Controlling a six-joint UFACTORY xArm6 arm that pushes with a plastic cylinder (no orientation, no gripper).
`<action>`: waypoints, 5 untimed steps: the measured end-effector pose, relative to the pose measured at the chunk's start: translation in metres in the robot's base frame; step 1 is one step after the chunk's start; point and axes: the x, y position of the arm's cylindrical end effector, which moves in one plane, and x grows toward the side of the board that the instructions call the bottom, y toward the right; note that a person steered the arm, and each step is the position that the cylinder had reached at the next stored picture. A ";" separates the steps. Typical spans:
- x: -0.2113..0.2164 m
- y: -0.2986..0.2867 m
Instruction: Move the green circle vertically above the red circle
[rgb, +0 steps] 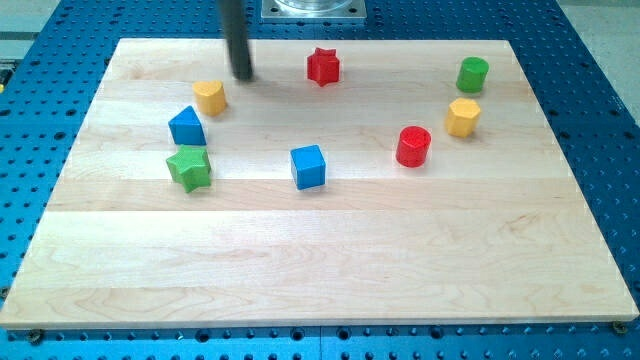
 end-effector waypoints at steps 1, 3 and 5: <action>0.022 -0.052; -0.004 -0.046; 0.081 0.077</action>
